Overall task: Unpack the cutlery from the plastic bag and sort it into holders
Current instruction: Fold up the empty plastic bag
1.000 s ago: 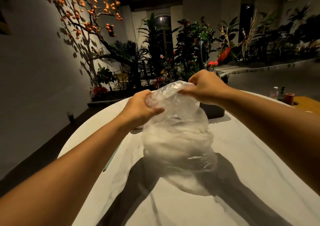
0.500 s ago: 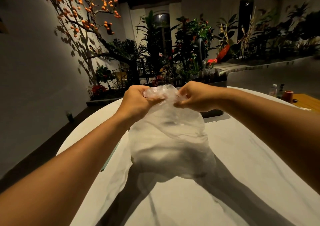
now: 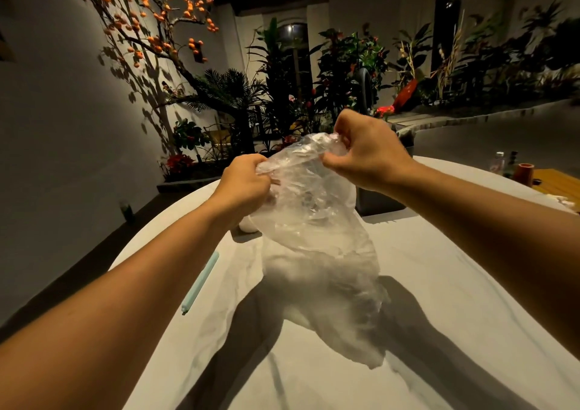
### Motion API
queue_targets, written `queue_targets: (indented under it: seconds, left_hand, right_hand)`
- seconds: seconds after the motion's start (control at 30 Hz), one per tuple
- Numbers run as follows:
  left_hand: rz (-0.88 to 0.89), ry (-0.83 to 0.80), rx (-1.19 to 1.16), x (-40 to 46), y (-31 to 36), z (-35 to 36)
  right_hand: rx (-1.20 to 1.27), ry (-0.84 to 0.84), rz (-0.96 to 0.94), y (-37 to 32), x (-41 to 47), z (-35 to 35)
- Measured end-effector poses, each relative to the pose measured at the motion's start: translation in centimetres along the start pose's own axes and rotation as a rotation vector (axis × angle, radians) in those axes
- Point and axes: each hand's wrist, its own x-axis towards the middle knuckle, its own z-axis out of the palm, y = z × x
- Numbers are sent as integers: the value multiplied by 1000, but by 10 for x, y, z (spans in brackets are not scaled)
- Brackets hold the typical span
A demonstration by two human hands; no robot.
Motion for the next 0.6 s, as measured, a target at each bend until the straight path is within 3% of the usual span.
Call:
queue_targets:
  seconds: [0.13,0.17,0.3,0.37,0.43,0.5,0.6]
  left_hand:
    - [-69,49,-97,6,-1,1]
    - [-69,61,-127,7,-1,1]
    - [-60,74,-217,3,7,5]
    - [-65,57,-279,0,10,6]
    - [-90,45,-290,-4,14,4]
    - [-127,40,-287,-5,15,2]
    - [-188,5,-295,-9,18,-3]
  right_hand:
    - [-46,202,-240,-4,-6,2]
    - [-58,153,-263,-7,-8,1]
    - [-342,-322,-167,-10,-16,10]
    - [-228,-459,-112,-6,-19,14]
    - [-138,-499,-100,-4,-20,14]
    - [-142,-436,-54,-4,-19,12]
    - [6,-358,128,-2,-17,13]
